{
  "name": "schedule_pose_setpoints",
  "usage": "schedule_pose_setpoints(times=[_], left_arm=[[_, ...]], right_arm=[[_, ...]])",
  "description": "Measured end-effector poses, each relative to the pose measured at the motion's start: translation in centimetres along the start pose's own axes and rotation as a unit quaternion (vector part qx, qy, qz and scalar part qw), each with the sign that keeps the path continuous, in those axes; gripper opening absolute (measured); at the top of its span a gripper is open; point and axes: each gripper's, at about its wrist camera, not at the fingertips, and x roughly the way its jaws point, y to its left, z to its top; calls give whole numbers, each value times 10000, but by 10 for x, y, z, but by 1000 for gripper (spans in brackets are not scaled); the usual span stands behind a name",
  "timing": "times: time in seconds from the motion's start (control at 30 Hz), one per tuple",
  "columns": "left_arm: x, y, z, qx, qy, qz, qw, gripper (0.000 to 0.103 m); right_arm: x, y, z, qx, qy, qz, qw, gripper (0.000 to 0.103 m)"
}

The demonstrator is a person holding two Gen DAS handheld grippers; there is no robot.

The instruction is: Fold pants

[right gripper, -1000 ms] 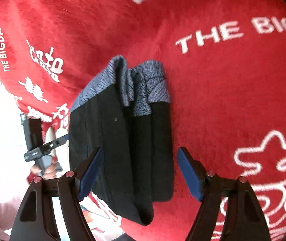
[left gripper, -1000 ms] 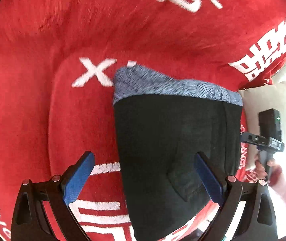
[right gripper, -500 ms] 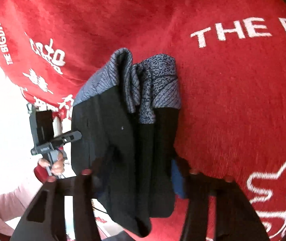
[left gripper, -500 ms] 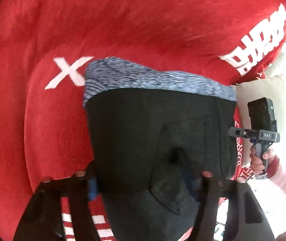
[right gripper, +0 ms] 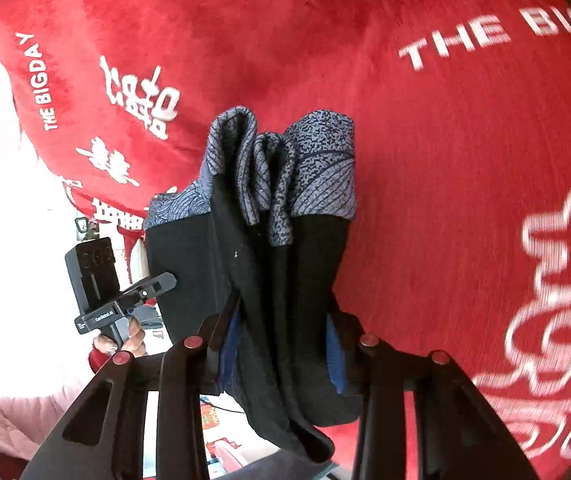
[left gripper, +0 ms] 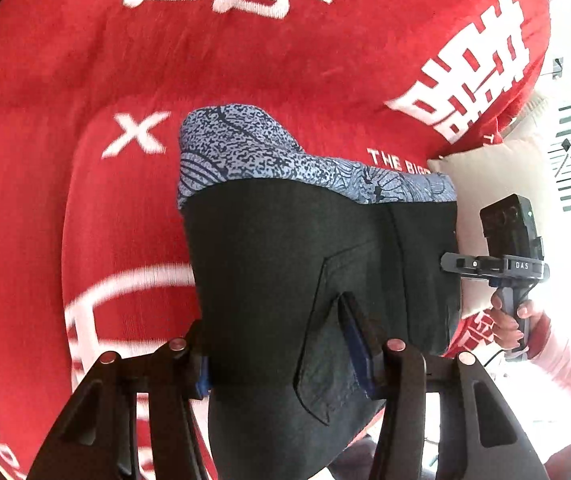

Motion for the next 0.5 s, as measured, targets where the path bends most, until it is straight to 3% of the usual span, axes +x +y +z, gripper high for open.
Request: schedule_pose_setpoints(times=[0.2,0.3,0.37,0.5], left_arm=[[22,13,-51,-167,336,365,9986,54],[21,22,-62,-285,38,576,9979,68],[22,23,-61,-437,-34,884,9951,86],[17,6,-64,-311,-103,1548,9874,86]], right_arm=[[15,-9,-43,86,195,-268,9994,41],[23,-18,-52,103,35,-489,9987,44],[23,-17,-52,106,-105,-673,9976,50],[22,5,-55,-208,-226,-1507,9881,59]])
